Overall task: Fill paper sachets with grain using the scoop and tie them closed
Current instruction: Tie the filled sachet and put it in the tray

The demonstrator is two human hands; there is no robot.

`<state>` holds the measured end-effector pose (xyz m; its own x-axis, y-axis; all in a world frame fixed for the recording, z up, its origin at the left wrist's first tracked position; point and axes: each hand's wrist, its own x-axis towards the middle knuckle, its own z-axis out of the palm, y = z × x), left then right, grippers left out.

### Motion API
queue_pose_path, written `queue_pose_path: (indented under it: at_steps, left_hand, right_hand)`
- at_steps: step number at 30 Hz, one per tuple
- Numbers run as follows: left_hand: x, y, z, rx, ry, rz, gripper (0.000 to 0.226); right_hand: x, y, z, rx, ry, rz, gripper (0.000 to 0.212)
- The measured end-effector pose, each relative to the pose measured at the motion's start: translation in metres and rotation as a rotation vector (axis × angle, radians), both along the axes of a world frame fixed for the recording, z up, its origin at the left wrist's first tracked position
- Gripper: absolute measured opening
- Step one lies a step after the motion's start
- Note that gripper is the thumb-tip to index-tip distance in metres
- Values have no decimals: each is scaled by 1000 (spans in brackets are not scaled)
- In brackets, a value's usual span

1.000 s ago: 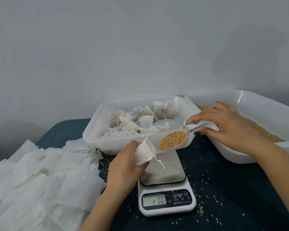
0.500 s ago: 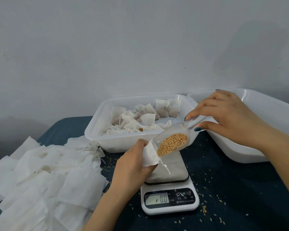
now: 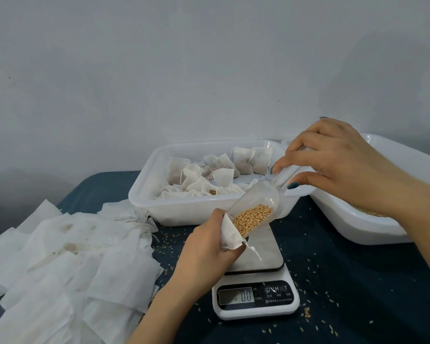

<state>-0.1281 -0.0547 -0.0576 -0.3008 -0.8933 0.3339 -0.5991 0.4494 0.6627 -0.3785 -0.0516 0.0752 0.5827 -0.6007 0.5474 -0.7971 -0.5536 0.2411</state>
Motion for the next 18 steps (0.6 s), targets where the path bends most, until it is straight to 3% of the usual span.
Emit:
queue_pose_path:
  at_steps: [14, 18]
  left_hand:
    - [-2, 5, 3, 39, 75, -4, 31]
    - [-3, 5, 4, 38, 76, 0, 30]
  right_hand:
    - [15, 1, 10, -207, 45, 13, 22]
    - [12, 4, 13, -246, 34, 4, 33]
